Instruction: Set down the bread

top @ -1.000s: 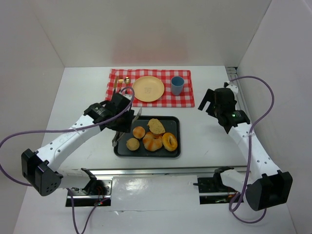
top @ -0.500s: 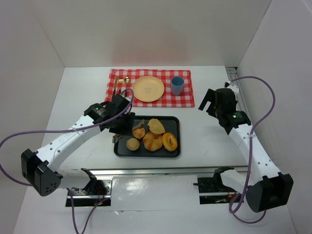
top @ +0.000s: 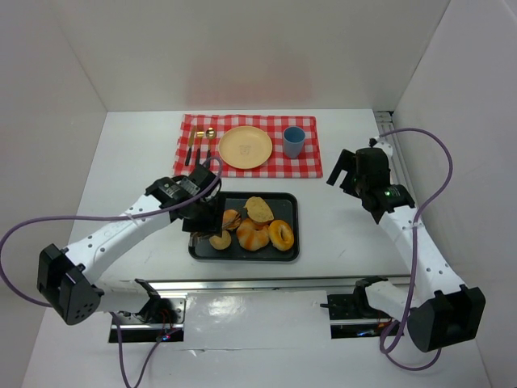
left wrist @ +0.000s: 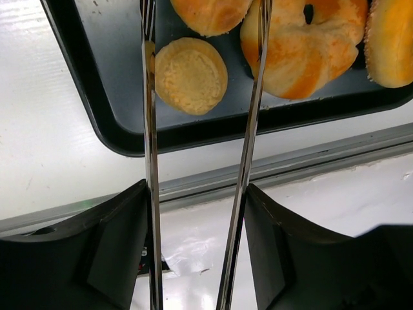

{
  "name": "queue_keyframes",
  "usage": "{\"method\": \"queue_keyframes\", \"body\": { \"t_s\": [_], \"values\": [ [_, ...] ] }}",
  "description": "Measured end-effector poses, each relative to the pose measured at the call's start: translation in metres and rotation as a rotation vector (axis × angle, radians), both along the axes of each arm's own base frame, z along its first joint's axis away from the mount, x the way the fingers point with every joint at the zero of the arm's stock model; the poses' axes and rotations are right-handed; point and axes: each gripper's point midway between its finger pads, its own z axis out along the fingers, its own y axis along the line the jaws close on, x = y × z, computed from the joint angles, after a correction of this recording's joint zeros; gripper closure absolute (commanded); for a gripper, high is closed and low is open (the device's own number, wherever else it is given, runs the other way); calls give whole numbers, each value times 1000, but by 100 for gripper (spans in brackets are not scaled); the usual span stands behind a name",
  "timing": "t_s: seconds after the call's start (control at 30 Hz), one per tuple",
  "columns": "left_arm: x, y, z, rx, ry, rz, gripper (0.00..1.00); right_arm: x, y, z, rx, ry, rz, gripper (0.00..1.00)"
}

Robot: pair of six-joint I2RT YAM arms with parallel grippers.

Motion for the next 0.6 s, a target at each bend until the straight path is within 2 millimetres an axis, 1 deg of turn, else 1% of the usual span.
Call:
{"method": "queue_keyframes", "body": {
  "t_s": [0.17, 0.2, 0.3, 0.37, 0.47, 0.53, 0.6],
  "values": [
    [-3, -2, -8, 17, 24, -6, 31, 0, 2, -1, 5, 3, 7, 0],
    [-3, -2, -10, 23, 31, -5, 33, 0, 2, -1, 5, 3, 7, 0],
    [-2, -2, -16, 36, 51, 11, 48, 0, 2, -1, 5, 3, 7, 0],
    [-2, -2, -16, 40, 54, 16, 57, 0, 2, -1, 5, 5, 7, 0],
    [0, -1, -6, 50, 43, 19, 58, 1, 2, -4, 4, 13, 8, 0],
    [6, 0, 8, 57, 20, 28, 58, 1, 3, -5, 6, 17, 12, 0],
    [16, -2, 29, 53, -29, 40, 58, 1, 3, -6, 7, 21, 13, 0]
  ]
}}
